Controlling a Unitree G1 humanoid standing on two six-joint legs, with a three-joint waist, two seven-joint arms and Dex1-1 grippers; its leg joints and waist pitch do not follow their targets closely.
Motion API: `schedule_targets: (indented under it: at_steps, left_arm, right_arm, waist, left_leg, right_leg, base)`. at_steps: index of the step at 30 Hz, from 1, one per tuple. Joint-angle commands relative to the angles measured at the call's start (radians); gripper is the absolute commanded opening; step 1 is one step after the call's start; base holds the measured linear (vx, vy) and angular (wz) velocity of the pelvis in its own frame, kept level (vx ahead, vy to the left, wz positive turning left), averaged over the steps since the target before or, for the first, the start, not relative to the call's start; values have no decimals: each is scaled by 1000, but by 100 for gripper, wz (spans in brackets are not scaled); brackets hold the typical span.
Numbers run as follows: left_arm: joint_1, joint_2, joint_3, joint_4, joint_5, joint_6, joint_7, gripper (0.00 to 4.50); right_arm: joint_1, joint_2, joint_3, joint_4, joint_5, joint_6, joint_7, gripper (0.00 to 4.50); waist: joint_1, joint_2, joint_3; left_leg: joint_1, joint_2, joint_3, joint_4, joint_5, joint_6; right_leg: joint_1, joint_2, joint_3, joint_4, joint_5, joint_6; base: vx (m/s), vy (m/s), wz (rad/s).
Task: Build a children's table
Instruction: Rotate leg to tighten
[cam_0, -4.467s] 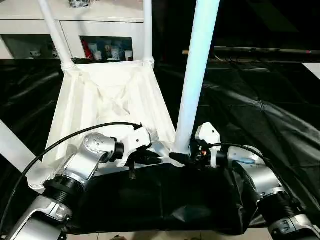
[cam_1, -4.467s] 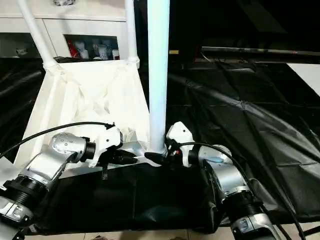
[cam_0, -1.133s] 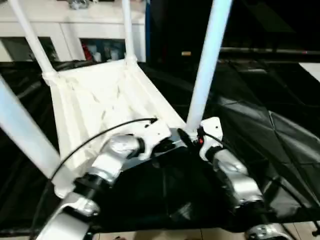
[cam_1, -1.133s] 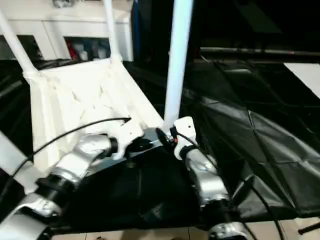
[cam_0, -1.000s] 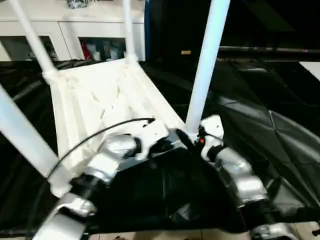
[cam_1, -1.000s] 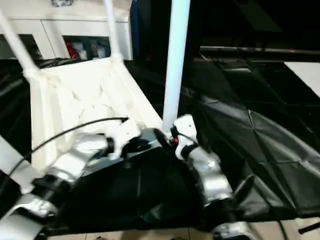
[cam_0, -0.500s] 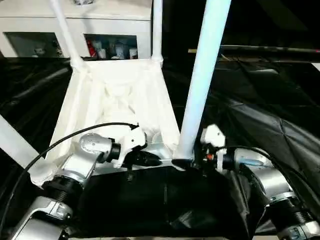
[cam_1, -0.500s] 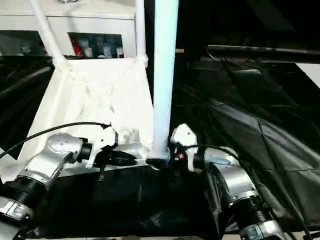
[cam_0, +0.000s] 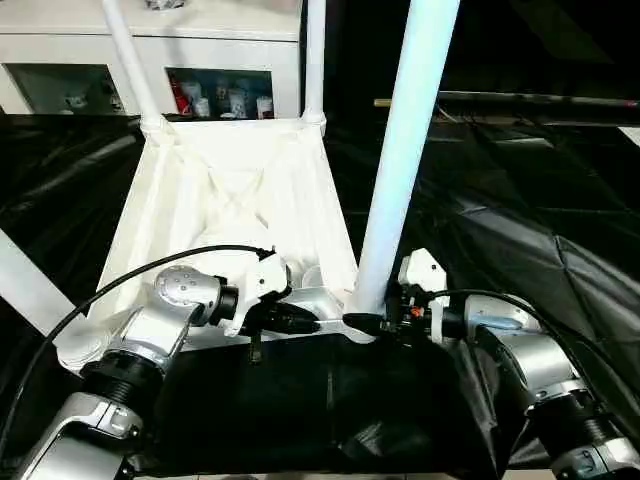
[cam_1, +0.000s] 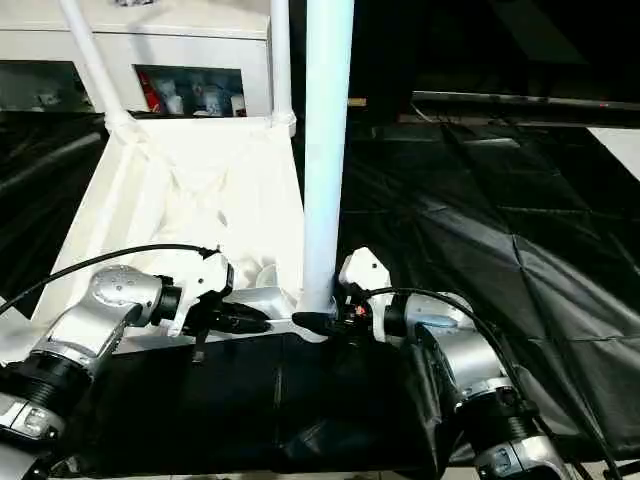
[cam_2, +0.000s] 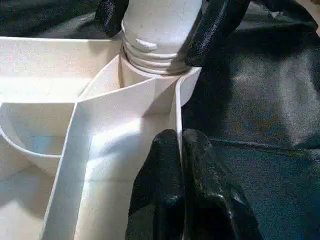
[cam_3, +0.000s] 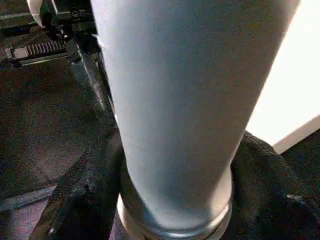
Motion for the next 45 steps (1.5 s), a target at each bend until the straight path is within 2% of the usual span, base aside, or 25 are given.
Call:
schedule_targets:
  at_steps: [1,3,4,5,6,7,8,10,12,13,14,17,21,23,24,26,27,28,29,31,34,35,37,41,45]
  left_arm:
    - [28,-7,-1,17,-25,0,-9,0]
    - [30,-8,-1,17,-24,-2,-7,0]
    - [28,-19,1,25,-8,-11,31,0]
    - [26,-29,3,33,5,-21,63,0]
    - [26,-29,3,33,5,-21,63,0]
    - [7,-88,-7,66,59,-6,200,0]
    - [7,-88,-7,66,59,-6,200,0]
    - [-2,-114,-10,78,72,4,244,0]
    - [-32,-198,-20,109,98,20,356,0]
    - [-32,-198,-20,109,98,20,356,0]
    - [-57,-258,-32,135,122,29,437,0]
    - [-76,-291,-42,154,139,37,481,0]
    - [-85,-295,-36,162,148,34,493,0]
    - [-85,-287,-33,160,148,30,482,0]
    - [-83,-278,-31,156,145,27,461,0]
    - [-72,-253,-28,143,133,19,409,0]
    - [-52,-206,-25,124,117,6,322,0]
    - [-50,-201,-25,122,116,4,312,0]
    - [-40,-178,-25,113,105,-9,269,0]
    - [-31,-151,-26,105,98,-11,227,0]
    - [-14,-86,-20,91,77,-31,135,0]
    - [-12,-83,-18,89,74,-32,128,0]
    - [1,-46,0,66,33,-20,47,0]
    - [11,-24,4,46,2,8,-4,0]
    - [18,-12,9,42,-8,4,-18,0]
  right_arm:
    - [2,2,-2,3,-10,6,-10,267]
    - [6,4,-5,1,-9,9,-16,267]
    - [13,20,-19,8,-10,7,-56,266]
    - [20,39,-34,18,-14,7,-106,266]
    - [20,39,-34,18,-14,7,-106,266]
    - [50,119,-71,33,-30,20,-282,266]
    - [50,119,-71,33,-30,20,-282,266]
    - [61,150,-82,34,-35,29,-344,265]
    - [74,240,-100,40,-59,44,-510,265]
    - [74,240,-100,40,-59,44,-510,265]
    - [71,301,-96,54,-91,41,-618,265]
    - [55,339,-86,80,-117,21,-675,265]
    - [45,349,-86,89,-124,1,-682,265]
    - [41,346,-87,83,-117,-15,-658,265]
    - [40,342,-90,76,-102,-20,-630,300]
    - [36,324,-97,62,-69,-31,-562,300]
    - [32,273,-93,19,-20,1,-428,321]
    - [32,266,-91,13,-16,6,-412,337]
    - [31,234,-80,-7,-8,22,-357,337]
    - [33,195,-66,-28,0,39,-295,350]
    - [38,103,-44,-76,29,73,-154,350]
    - [38,98,-44,-77,30,75,-146,350]
    - [39,42,-30,-89,39,90,-55,350]
    - [33,11,-13,-80,29,101,5,350]
    - [13,19,-1,-40,3,75,-7,318]
  waist:
    - [4,-16,-59]
    - [4,-16,-60]
    - [4,-13,-58]
    - [3,-15,-57]
    - [2,-15,-56]
    - [-1,-14,-54]
    - [0,-15,-50]
    - [-5,-19,-52]
    - [-6,-14,-50]
    - [-8,-14,-49]
    - [-8,-12,-51]
    - [-8,-12,-52]
    - [-7,-12,-52]
    - [-7,-9,-51]
    - [-7,-9,-52]
    - [-5,-10,-54]
    - [-6,-12,-56]
    - [-2,-12,-56]
    - [-5,-14,-57]
    - [-3,-15,-59]
    - [-2,-18,-61]
    - [1,-16,-60]
    - [1,-22,-60]
    - [3,-17,-59]
    - [2,-21,-58]
  left_leg:
    - [5,52,-19,-59,-184,67]
    - [5,52,-19,-58,-187,67]
    - [6,52,-19,-59,-193,65]
    - [4,51,-20,-60,-199,62]
    - [5,51,-21,-62,-212,54]
    - [6,52,-21,-65,-229,42]
    - [13,50,-22,-67,-269,22]
    - [9,49,-29,-72,-297,1]
    - [18,49,-29,-72,-328,-3]
    - [20,49,-29,-73,-348,-6]
    - [16,47,-33,-75,-347,-10]
    - [22,45,-33,-73,-368,-10]
    - [16,44,-34,-75,-372,6]
    - [15,46,-35,-77,-380,7]
    - [14,46,-35,-78,-381,7]
    - [12,47,-35,-77,-373,15]
    - [10,47,-34,-77,-364,20]
    - [5,49,-35,-77,-350,34]
    - [2,49,-31,-76,-324,41]
    - [-2,48,-29,-71,-281,53]
    - [4,51,-24,-67,-250,64]
    - [4,51,-24,-66,-243,64]
    - [1,52,-23,-66,-221,73]
    - [6,56,-22,-67,-226,65]
    - [7,55,-22,-69,-244,48]
  right_leg:
    - [45,-56,38,-63,-219,-229]
    - [45,-56,38,-63,-221,-229]
    - [43,-56,39,-66,-225,-228]
    - [44,-56,39,-66,-235,-225]
    - [43,-57,39,-70,-265,-217]
    - [39,-57,40,-74,-299,-205]
    - [33,-57,39,-85,-372,-187]
    - [39,-58,36,-87,-443,-153]
    - [28,-57,38,-95,-478,-134]
    - [24,-58,39,-100,-505,-126]
    - [29,-59,38,-101,-515,-115]
    - [22,-59,37,-107,-532,-104]
    - [23,-58,36,-109,-525,-95]
    - [23,-58,36,-109,-518,-98]
    - [24,-58,36,-108,-517,-98]
    - [27,-60,37,-105,-495,-105]
    - [29,-60,38,-104,-478,-110]
    - [36,-59,38,-98,-435,-123]
    - [34,-57,39,-94,-385,-139]
    - [40,-58,39,-84,-327,-158]
    - [41,-57,39,-80,-290,-183]
    - [41,-57,39,-77,-277,-189]
    - [43,-57,37,-72,-246,-202]
    - [40,-56,38,-69,-243,-220]
    - [40,-59,38,-71,-266,-219]
  base:
    - [0,0,0]
    - [0,0,0]
    - [0,0,0]
    - [0,0,0]
    - [0,0,0]
    - [0,0,0]
    - [0,0,0]
    - [0,0,0]
    - [0,0,0]
    - [0,0,0]
    - [0,0,0]
    - [0,0,0]
    - [0,0,0]
    - [0,0,0]
    - [0,0,0]
    - [0,0,0]
    - [0,0,0]
    - [0,0,0]
    - [0,0,0]
    - [0,0,0]
    - [0,0,0]
    - [0,0,0]
    - [0,0,0]
    - [0,0,0]
    - [0,0,0]
